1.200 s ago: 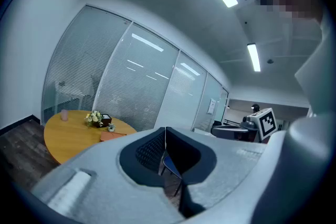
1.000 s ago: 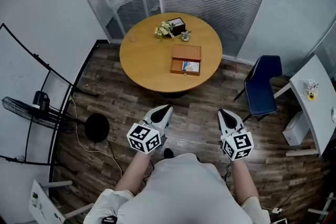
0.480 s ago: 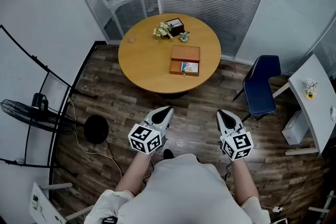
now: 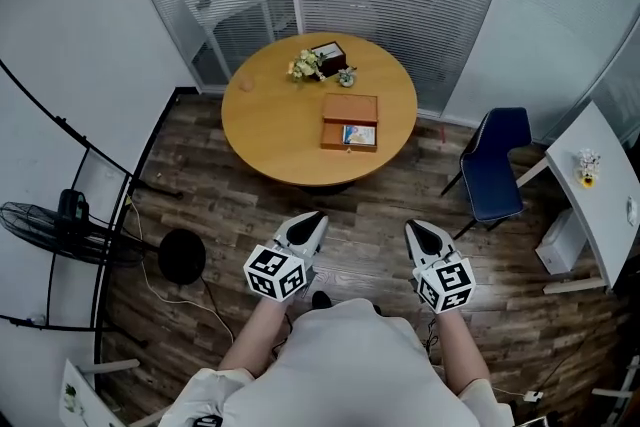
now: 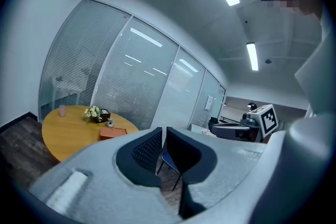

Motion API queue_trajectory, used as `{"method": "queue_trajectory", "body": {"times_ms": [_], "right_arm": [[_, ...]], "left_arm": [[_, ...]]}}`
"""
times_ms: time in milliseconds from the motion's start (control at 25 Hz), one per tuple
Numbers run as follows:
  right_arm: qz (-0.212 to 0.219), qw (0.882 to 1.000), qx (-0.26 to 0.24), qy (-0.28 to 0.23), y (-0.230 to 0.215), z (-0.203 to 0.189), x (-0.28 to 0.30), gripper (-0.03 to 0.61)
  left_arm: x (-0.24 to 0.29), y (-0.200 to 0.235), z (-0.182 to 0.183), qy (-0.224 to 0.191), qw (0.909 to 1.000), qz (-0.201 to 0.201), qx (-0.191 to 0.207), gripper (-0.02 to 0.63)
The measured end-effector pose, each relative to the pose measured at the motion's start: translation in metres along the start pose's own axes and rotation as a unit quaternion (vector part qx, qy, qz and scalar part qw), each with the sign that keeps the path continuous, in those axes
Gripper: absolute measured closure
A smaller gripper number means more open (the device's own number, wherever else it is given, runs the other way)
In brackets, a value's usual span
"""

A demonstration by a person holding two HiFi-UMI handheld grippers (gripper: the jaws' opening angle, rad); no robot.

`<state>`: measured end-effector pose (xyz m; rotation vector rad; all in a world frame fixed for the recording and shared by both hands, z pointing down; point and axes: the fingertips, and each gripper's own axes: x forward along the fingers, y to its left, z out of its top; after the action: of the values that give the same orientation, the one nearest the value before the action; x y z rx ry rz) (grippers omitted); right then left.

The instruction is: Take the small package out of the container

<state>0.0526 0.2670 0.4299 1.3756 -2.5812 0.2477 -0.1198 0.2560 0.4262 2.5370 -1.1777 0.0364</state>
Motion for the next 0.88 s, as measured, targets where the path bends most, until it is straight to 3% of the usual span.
{"method": "queue_trajectory", "body": {"times_ms": [120,280,400,880], "right_arm": [[-0.004,1.0,0.003,-0.001,0.004,-0.001,0.005,0.575],[-0.014,1.0,0.007,-0.002,0.01,-0.001,0.01,0.575],[-0.021,1.0,0.009,0.0,0.015,-0.001,0.014,0.575],[-0.041,0.999,0.014,0.011,0.05,-0.011,0.034,0.575]], "left_arm": [[0.0,0.003,0.0,0.0,1.0,-0.008,-0.002,0.586],[-0.006,0.009,-0.001,0.002,0.9998,-0.019,-0.004,0.496],[-0.011,0.017,0.001,0.001,0.9997,-0.024,-0.003,0.462],[-0.037,0.048,-0.007,0.01,0.9992,-0.038,-0.006,0.446]]}}
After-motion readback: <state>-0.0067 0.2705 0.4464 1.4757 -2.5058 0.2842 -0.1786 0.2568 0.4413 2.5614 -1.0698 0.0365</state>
